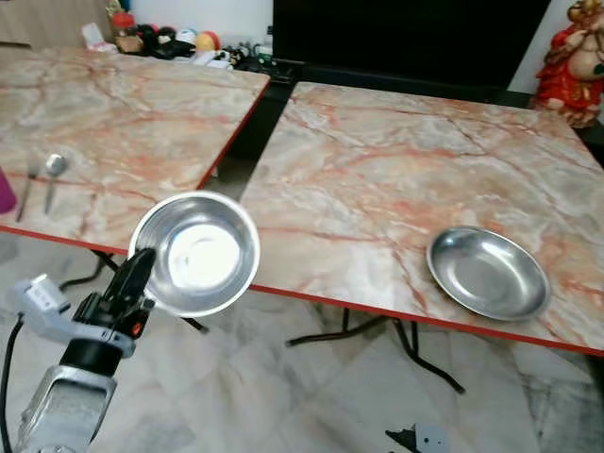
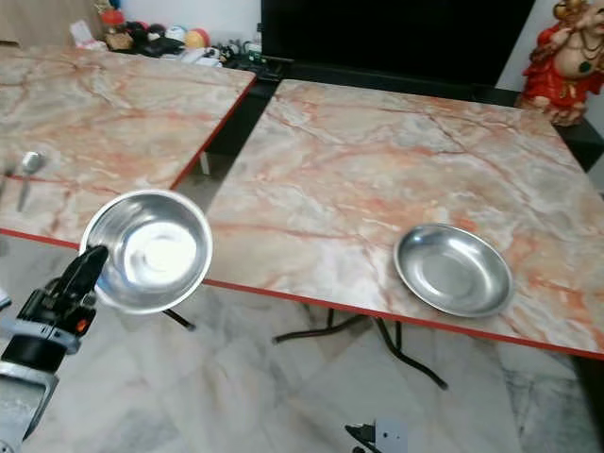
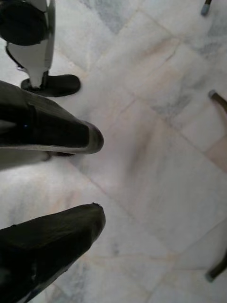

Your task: Setting the table

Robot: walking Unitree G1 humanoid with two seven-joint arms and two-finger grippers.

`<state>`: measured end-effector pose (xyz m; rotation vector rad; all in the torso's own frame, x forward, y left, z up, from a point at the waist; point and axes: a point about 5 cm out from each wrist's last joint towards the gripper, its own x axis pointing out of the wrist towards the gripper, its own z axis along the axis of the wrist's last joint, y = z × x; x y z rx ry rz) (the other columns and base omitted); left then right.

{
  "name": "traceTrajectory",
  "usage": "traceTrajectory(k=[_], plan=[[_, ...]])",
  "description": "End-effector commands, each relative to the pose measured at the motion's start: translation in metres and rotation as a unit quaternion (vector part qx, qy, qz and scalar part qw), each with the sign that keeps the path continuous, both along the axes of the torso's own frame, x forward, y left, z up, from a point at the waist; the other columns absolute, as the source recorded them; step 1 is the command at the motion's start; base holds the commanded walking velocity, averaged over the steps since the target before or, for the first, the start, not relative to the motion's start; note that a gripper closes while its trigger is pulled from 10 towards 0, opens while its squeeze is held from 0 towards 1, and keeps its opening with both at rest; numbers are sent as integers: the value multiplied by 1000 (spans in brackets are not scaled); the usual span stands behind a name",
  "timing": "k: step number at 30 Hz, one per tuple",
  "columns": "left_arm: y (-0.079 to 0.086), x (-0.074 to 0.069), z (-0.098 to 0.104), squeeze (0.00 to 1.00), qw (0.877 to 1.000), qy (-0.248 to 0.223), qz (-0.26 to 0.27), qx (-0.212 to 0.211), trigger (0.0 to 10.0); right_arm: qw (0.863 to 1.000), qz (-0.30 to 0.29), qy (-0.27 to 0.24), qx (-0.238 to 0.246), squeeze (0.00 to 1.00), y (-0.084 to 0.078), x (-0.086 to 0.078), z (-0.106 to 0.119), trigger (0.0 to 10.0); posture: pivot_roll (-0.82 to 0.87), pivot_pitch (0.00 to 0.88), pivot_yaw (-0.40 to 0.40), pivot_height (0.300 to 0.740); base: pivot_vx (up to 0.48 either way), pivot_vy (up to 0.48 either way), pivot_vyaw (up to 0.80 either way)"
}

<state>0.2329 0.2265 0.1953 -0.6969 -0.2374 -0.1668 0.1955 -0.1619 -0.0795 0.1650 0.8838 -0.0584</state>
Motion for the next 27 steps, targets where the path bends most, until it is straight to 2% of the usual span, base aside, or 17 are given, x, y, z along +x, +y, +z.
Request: traceTrajectory(k=[1, 8, 13, 18, 22, 27], plan=[[-7, 2, 10, 0, 1000, -10, -18, 16, 10000, 1000, -22, 14, -10, 0, -17, -11, -4, 10000, 179, 162, -41, 740, 0, -289, 0], [-3, 9, 10, 0, 998, 7, -33, 48, 10000, 998, -61, 9, -1, 0, -19, -10, -4, 10000, 171, 159, 12, 740, 0, -289, 0], [-2, 13, 14, 0, 998, 4, -32, 51, 10000, 998, -59, 11, 2, 0, -18, -11, -4, 10000, 175, 156, 13, 740, 0, -288, 0], [-10, 15, 13, 0, 997, 6, -47, 60, 10000, 998, -62, 11, -1, 0, -20, -12, -4, 10000, 163, 151, 12, 740, 0, -288, 0], [-7, 18, 14, 0, 998, 5, -42, 54, 10000, 997, -69, 11, -11, 0, -26, -13, -4, 10000, 162, 139, 13, 740, 0, -291, 0], [-8, 20, 13, 0, 997, 6, -47, 57, 10000, 998, -67, 12, -10, 0, -23, -12, -4, 10000, 152, 132, 15, 740, 0, -289, 0]])
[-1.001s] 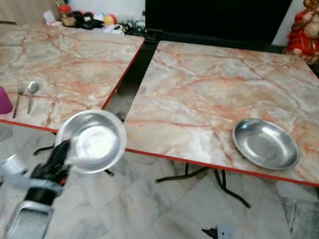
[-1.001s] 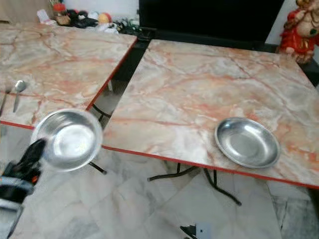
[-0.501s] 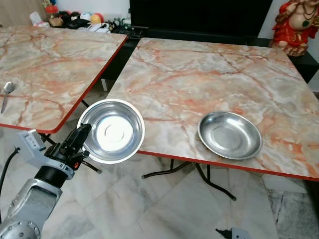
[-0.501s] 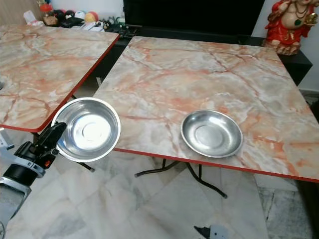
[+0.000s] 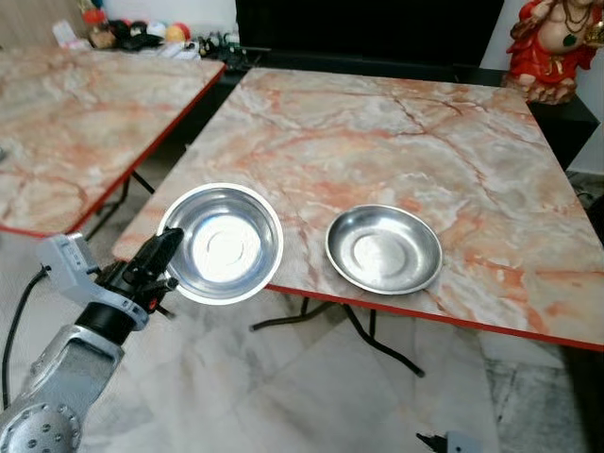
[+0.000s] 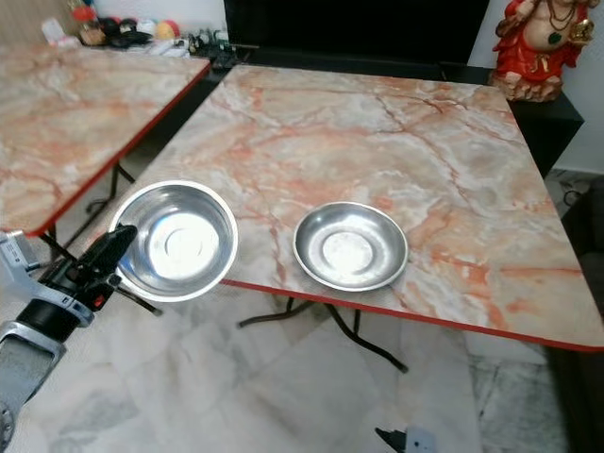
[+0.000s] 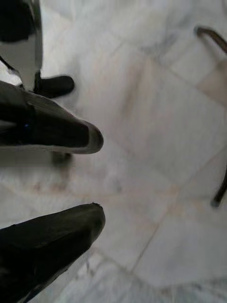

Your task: Setting the table

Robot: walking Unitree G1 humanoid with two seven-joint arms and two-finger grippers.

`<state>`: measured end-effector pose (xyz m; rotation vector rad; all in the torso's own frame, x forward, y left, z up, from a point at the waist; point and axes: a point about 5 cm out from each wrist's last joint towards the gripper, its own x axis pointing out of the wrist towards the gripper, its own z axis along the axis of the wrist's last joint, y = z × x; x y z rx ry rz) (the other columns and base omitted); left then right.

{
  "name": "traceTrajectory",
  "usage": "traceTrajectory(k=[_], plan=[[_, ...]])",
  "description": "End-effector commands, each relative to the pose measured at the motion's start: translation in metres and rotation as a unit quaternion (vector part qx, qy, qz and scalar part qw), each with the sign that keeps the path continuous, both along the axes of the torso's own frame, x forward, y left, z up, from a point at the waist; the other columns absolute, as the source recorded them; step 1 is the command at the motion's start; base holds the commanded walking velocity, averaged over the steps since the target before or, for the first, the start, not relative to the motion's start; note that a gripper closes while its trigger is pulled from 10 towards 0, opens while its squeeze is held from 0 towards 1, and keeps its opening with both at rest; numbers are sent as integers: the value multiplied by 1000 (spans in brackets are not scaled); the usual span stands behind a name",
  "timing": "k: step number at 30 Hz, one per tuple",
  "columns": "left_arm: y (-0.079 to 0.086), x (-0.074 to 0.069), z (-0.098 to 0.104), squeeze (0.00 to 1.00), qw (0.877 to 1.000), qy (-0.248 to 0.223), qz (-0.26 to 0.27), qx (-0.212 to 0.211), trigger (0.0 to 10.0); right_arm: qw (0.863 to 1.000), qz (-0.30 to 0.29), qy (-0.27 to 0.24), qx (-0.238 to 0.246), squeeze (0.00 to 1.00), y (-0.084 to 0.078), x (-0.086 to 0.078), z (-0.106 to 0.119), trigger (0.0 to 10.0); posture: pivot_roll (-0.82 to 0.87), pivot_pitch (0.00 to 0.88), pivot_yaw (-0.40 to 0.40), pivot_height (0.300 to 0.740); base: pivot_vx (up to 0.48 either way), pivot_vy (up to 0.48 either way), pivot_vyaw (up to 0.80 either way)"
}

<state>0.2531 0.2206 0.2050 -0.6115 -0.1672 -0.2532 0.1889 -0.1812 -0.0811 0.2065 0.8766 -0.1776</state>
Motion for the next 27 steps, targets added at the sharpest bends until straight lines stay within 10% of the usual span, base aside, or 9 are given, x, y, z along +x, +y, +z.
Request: traceTrajectory(k=[1, 27], plan=[[-2, 0, 4, 0, 1000, -10, -3, 6, 10000, 1000, -6, 10, -3, 0, -3, -6, -3, 10000, 147, 129, 14, 740, 0, -289, 0], [-10, 5, -9, 0, 1000, 18, 3, 5, 10000, 1000, -2, 13, -10, 0, -4, -11, -5, 10000, 146, 115, -3, 740, 0, -211, 0]])
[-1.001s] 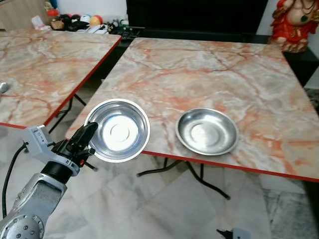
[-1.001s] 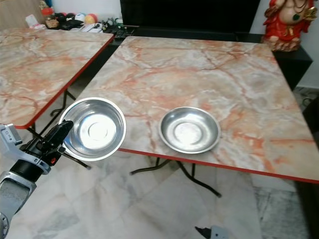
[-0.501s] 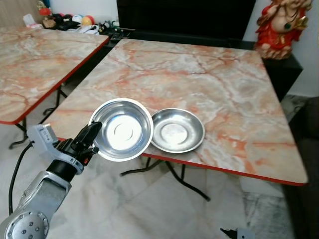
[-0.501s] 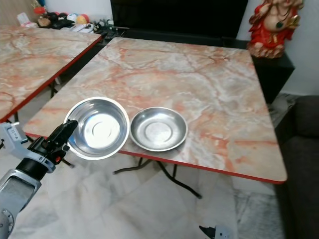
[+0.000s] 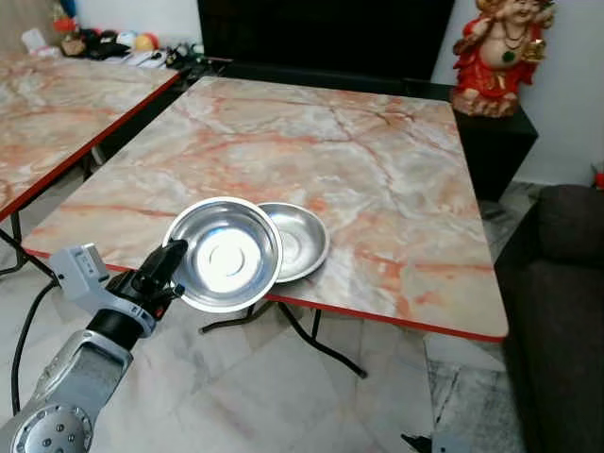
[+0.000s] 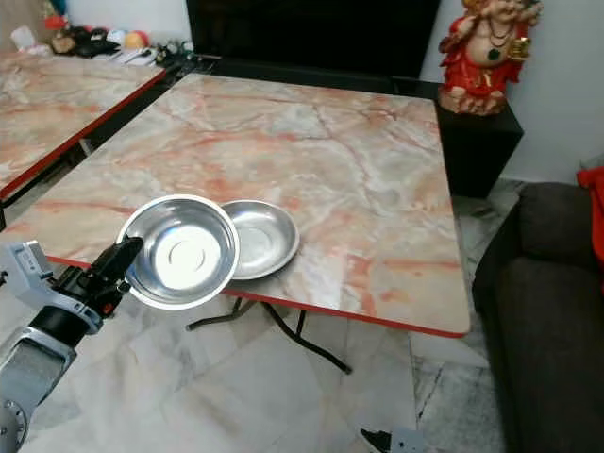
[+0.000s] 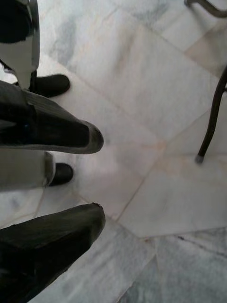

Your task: Setting the table

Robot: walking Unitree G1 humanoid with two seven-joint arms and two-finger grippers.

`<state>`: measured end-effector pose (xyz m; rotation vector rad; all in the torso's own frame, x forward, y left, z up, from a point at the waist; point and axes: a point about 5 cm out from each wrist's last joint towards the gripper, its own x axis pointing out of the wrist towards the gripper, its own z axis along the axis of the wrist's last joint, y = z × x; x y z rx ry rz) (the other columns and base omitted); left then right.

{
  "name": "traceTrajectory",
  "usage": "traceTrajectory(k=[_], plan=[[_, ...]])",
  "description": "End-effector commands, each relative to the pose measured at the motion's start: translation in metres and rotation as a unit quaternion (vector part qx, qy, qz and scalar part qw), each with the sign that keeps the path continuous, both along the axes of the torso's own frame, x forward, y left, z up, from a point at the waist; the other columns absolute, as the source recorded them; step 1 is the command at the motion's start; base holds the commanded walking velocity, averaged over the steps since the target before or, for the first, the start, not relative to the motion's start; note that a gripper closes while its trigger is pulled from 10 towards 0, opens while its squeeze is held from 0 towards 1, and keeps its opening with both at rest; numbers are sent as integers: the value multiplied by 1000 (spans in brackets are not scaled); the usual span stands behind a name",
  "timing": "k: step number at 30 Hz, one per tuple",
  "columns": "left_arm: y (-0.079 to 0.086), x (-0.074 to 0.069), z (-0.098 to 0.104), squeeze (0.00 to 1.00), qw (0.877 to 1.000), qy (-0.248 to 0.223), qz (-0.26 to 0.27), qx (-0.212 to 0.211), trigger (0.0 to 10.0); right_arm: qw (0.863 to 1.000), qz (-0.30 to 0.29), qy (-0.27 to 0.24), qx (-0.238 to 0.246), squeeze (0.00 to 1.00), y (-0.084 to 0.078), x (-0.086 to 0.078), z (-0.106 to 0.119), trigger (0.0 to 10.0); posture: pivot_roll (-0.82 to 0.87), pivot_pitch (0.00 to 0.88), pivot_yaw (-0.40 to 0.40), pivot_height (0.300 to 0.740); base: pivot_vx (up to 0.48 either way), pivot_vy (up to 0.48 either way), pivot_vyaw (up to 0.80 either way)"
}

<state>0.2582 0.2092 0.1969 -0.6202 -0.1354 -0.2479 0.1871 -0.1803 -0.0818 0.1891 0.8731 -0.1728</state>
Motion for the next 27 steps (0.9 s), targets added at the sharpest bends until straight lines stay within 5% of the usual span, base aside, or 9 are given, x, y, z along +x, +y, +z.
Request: traceTrajectory(k=[1, 19, 27], plan=[[1, 0, -1, 0, 1000, 2, 6, 6, 10000, 1000, -8, 16, -3, 0, -5, -9, -4, 10000, 144, 116, -2, 740, 0, 0, 0], [-2, -2, -2, 0, 1000, 9, 5, -3, 10000, 1000, -12, 21, 1, 0, -8, -14, -6, 10000, 142, 164, -7, 740, 0, 0, 0], [-2, -2, -2, 0, 1000, 9, 6, -5, 10000, 1000, -10, 20, 3, 0, -7, -12, -5, 10000, 142, 169, -9, 740, 253, 0, 0]])
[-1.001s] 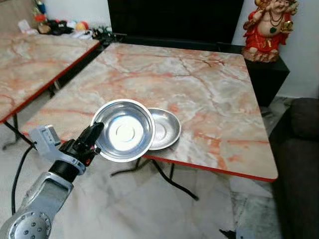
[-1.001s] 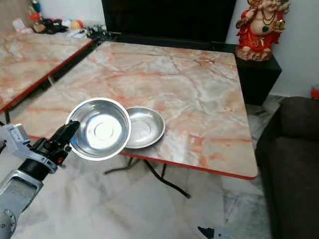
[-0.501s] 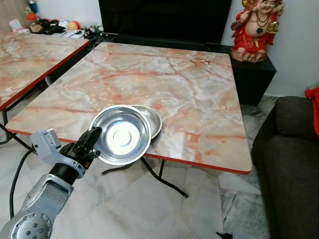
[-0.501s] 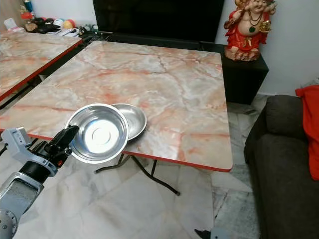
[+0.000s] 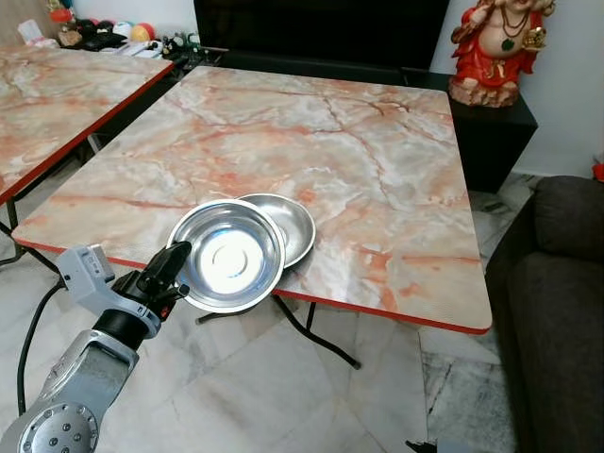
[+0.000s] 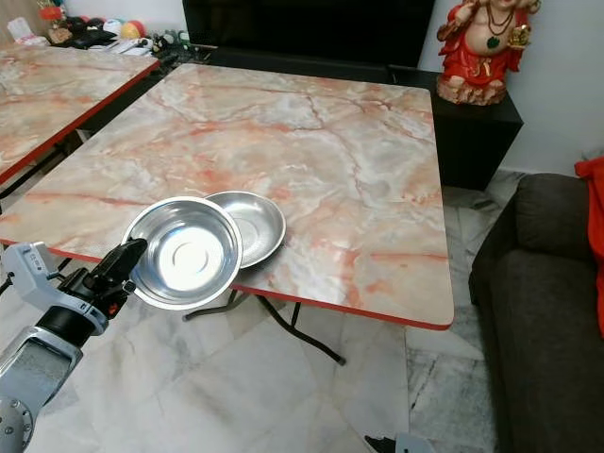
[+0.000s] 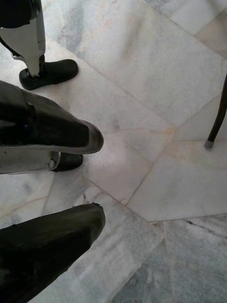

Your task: Setting the table

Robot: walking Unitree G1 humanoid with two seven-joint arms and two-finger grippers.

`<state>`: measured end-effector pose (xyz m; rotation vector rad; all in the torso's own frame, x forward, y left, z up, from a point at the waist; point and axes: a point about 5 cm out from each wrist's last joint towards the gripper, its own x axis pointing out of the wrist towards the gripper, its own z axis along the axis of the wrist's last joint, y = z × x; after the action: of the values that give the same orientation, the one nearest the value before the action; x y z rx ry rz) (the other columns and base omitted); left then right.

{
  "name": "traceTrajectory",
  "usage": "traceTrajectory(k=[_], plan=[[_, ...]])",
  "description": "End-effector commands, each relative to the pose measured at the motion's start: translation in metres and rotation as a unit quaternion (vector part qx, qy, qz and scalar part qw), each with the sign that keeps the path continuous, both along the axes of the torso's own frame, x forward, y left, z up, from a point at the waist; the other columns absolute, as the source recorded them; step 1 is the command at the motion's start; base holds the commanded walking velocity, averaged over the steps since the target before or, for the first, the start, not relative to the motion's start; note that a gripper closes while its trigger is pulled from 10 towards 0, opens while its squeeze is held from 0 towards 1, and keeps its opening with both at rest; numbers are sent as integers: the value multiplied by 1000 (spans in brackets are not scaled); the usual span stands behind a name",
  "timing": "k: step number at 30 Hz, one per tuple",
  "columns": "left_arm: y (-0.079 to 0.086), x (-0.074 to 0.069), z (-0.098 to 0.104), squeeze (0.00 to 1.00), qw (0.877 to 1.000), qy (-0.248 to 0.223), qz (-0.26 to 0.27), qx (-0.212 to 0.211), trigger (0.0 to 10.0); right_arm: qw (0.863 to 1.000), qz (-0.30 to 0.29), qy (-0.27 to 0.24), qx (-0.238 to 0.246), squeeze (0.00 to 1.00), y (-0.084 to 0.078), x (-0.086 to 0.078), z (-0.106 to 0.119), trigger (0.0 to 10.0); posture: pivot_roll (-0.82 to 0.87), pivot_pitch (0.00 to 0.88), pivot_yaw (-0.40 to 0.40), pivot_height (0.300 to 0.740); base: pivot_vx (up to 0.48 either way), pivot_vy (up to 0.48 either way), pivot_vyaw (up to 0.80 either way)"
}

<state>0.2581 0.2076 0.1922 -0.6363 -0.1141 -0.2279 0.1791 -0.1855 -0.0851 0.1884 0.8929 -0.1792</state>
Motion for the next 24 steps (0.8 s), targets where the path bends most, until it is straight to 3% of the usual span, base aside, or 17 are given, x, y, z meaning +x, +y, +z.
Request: traceTrajectory(k=[1, 17, 24], plan=[[-1, -2, 3, 0, 1000, -6, -1, 2, 10000, 1000, -8, 9, 3, 0, -2, -4, -2, 10000, 142, 170, -9, 740, 315, 0, 0], [-6, -2, 6, 0, 1000, -13, -19, 1, 10000, 1000, -1, -2, 3, 0, 4, 4, 1, 10000, 146, 172, -11, 740, 347, 0, 0], [-10, -7, 1, 0, 998, 3, -66, 16, 10000, 1000, 2, -4, 3, 0, 5, 5, 2, 10000, 147, 174, -12, 740, 0, 0, 0]])
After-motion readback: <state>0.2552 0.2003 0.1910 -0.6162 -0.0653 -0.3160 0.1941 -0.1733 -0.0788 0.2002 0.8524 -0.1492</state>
